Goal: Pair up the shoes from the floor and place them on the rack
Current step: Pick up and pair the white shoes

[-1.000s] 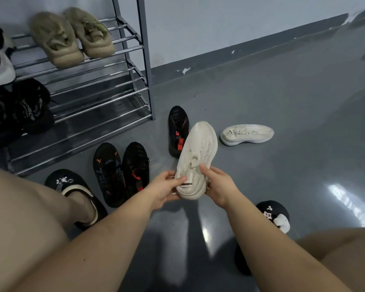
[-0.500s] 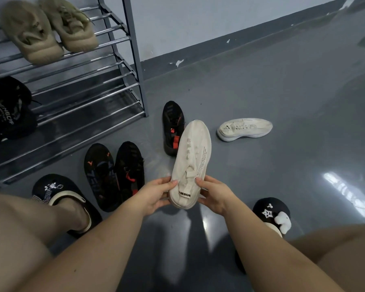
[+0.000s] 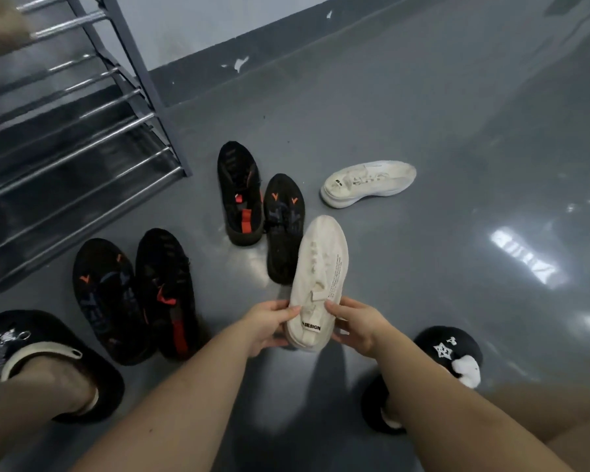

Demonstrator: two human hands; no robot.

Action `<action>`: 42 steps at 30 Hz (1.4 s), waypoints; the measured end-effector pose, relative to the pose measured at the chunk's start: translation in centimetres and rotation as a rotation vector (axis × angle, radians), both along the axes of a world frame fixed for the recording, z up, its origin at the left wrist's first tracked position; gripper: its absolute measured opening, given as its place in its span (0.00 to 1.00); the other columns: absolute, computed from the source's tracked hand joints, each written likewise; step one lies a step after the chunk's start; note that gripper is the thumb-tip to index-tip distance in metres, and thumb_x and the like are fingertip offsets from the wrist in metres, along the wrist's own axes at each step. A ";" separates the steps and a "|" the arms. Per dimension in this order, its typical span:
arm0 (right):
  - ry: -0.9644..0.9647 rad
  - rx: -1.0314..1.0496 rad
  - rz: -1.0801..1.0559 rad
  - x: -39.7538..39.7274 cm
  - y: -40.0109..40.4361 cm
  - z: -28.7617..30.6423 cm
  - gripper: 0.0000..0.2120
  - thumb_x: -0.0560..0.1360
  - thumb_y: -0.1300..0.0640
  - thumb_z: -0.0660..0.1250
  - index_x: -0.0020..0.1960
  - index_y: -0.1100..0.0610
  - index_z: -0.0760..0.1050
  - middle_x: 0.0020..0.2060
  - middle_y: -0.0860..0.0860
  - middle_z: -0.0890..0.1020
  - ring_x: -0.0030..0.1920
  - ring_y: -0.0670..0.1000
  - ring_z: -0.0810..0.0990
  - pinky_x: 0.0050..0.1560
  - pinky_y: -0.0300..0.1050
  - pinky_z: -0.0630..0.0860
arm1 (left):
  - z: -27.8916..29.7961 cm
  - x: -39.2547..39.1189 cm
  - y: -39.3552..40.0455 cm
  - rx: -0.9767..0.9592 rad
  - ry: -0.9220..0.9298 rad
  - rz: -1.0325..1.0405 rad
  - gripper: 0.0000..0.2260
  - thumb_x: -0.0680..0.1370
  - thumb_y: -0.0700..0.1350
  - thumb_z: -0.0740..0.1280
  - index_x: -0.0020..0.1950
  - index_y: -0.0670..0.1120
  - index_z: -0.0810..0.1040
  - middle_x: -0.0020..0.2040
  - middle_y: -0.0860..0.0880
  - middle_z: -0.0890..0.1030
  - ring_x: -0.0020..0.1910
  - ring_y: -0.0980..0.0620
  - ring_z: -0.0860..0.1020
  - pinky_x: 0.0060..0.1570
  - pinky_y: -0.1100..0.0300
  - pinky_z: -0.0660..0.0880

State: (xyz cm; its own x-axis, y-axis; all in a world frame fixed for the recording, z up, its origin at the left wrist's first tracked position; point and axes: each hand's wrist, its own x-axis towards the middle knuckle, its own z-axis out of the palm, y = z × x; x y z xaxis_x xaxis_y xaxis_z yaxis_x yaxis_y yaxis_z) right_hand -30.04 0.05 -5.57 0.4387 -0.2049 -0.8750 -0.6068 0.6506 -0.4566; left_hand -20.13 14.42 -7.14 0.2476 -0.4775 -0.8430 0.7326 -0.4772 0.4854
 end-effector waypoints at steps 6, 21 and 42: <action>0.114 0.015 -0.086 -1.7 -2.6 -2.4 0.12 0.78 0.64 0.63 0.60 0.60 0.75 0.40 0.53 0.80 0.43 0.54 0.75 0.40 0.42 0.72 | -2.7 -1.1 -3.8 0.034 0.065 -0.102 0.17 0.79 0.41 0.64 0.68 0.40 0.71 0.46 0.47 0.81 0.42 0.51 0.80 0.43 0.54 0.79; 0.237 -0.049 -0.058 -2.0 -3.5 -3.3 0.18 0.77 0.53 0.65 0.64 0.58 0.73 0.46 0.50 0.81 0.44 0.49 0.80 0.48 0.45 0.75 | -4.0 -1.6 -4.6 0.163 0.041 -0.172 0.15 0.82 0.43 0.56 0.67 0.43 0.71 0.51 0.47 0.78 0.47 0.52 0.76 0.50 0.58 0.74; 0.019 -0.260 -0.223 14.1 -15.0 -2.5 0.23 0.76 0.53 0.66 0.69 0.58 0.68 0.65 0.56 0.73 0.64 0.55 0.73 0.63 0.50 0.74 | -2.3 13.1 -18.0 0.122 -0.646 -0.317 0.20 0.79 0.40 0.61 0.71 0.43 0.68 0.70 0.43 0.71 0.68 0.48 0.70 0.70 0.52 0.65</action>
